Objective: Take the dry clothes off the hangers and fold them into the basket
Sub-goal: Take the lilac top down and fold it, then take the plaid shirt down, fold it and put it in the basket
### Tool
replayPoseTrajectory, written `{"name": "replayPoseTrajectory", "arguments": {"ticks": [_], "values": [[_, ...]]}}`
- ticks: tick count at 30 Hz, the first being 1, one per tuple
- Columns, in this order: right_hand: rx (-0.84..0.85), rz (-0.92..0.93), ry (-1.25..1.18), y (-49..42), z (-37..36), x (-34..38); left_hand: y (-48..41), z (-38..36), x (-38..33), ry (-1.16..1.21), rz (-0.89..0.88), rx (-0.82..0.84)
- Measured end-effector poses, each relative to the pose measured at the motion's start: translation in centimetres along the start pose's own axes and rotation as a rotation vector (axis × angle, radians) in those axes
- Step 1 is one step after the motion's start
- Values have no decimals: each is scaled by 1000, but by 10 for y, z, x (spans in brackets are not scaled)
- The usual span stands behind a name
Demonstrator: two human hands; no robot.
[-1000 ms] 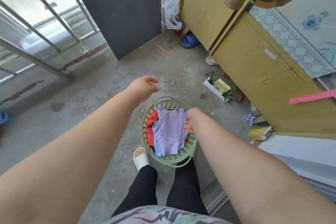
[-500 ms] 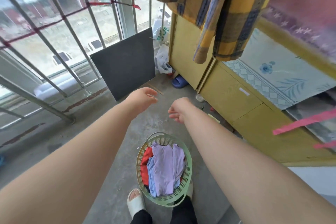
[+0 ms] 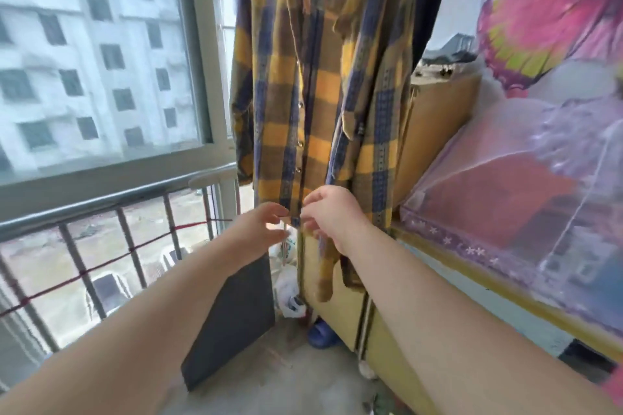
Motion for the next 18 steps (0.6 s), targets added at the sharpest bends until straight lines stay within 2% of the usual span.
{"name": "replayPoseTrajectory", "arguments": {"ticks": [2, 4, 5, 12, 18], "values": [[-56, 94, 34, -12, 26, 29, -15, 17, -27, -13, -51, -40], [-68, 137, 94, -9, 36, 42, -10, 24, -43, -24, -40, -2], [-140, 246, 95, -23, 75, 85, -26, 49, -90, -44, -126, -81], [-274, 428, 212, -43, 150, 146, -52, 68, -169, -76, -221, -114], [-324, 530, 289, -72, 206, 186, -90, 84, -237, -99, -299, -238]]}}
Point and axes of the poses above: each hand's wrist, its own y-axis away from the middle knuckle, its own z-axis out of the back of the hand, x = y × z, the point moved 6 cm from there along -y, towards the middle knuckle
